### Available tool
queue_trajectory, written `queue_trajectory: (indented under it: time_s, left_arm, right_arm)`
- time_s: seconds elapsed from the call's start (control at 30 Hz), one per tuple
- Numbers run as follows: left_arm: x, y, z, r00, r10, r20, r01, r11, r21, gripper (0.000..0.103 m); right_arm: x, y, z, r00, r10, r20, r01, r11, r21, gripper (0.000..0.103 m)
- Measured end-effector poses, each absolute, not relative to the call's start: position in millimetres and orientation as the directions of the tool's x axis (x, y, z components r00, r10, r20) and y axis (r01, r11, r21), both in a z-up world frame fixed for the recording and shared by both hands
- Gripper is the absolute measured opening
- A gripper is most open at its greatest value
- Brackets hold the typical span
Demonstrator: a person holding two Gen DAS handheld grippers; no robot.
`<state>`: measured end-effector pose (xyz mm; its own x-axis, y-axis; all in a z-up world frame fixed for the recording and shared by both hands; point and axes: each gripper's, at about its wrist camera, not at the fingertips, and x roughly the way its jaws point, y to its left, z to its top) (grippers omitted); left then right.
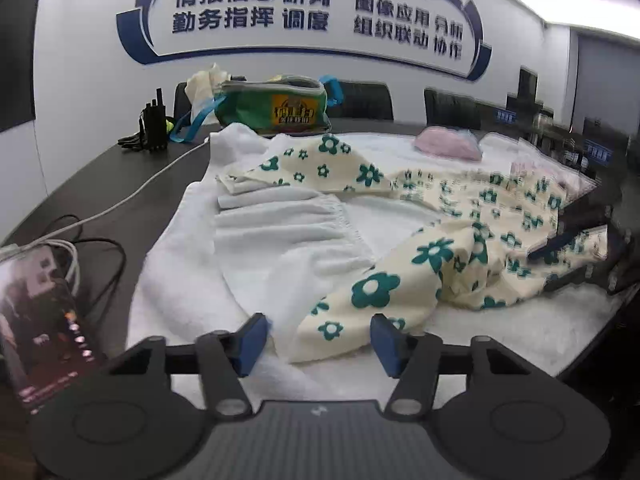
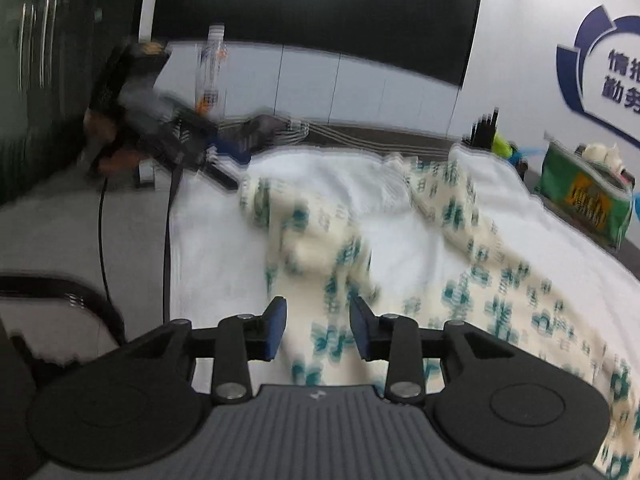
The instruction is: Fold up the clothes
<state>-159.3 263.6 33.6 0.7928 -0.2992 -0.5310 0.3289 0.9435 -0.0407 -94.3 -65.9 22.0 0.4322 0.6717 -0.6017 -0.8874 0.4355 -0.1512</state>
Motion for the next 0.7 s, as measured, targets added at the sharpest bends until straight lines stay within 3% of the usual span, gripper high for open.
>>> queue_trajectory:
  time_s: [0.03, 0.07, 0.2, 0.3, 0.4, 0.5, 0.6, 0.67, 0.7]
  left_arm:
    - [-160, 265, 37, 0.801, -0.29, -0.523, 0.327, 0.945, -0.022, 0.012]
    - [-160, 266, 40, 0.81, -0.28, -0.515, 0.324, 0.946, -0.004, 0.001]
    - [-162, 272, 52, 0.843, -0.243, -0.48, 0.312, 0.948, 0.068, 0.001]
    - [-164, 278, 63, 0.856, -0.203, -0.476, 0.296, 0.946, 0.13, 0.001]
    - [-162, 274, 54, 0.821, -0.186, -0.54, 0.313, 0.937, 0.153, 0.003]
    - [-159, 276, 47, 0.825, -0.07, -0.561, 0.213, 0.958, 0.194, 0.005]
    - [-166, 293, 60, 0.85, -0.04, -0.525, 0.099, 0.991, 0.085, 0.006]
    - [-181, 287, 77, 0.886, -0.112, -0.45, 0.118, 0.993, -0.015, 0.008]
    - [-189, 279, 84, 0.898, -0.166, -0.407, 0.156, 0.986, -0.059, 0.018]
  right_arm:
    - [-95, -66, 17, 0.434, 0.664, -0.609, -0.885, 0.441, -0.15, 0.034]
    - [-95, -67, 12, 0.437, 0.659, -0.613, -0.882, 0.448, -0.147, 0.033]
    - [-97, -68, 7, 0.446, 0.672, -0.591, -0.872, 0.476, -0.116, 0.004]
    - [-94, -73, 8, 0.441, 0.673, -0.594, -0.872, 0.479, -0.104, 0.003]
    - [-93, -76, 7, 0.437, 0.678, -0.591, -0.872, 0.481, -0.092, 0.003]
    - [-93, -77, 9, 0.431, 0.682, -0.591, -0.872, 0.483, -0.078, 0.003]
    - [-95, -79, 13, 0.423, 0.688, -0.59, -0.877, 0.474, -0.076, 0.005]
    - [-97, -83, 19, 0.415, 0.705, -0.574, -0.882, 0.466, -0.065, 0.005]
    - [-97, -85, 23, 0.408, 0.726, -0.554, -0.886, 0.462, -0.047, 0.006]
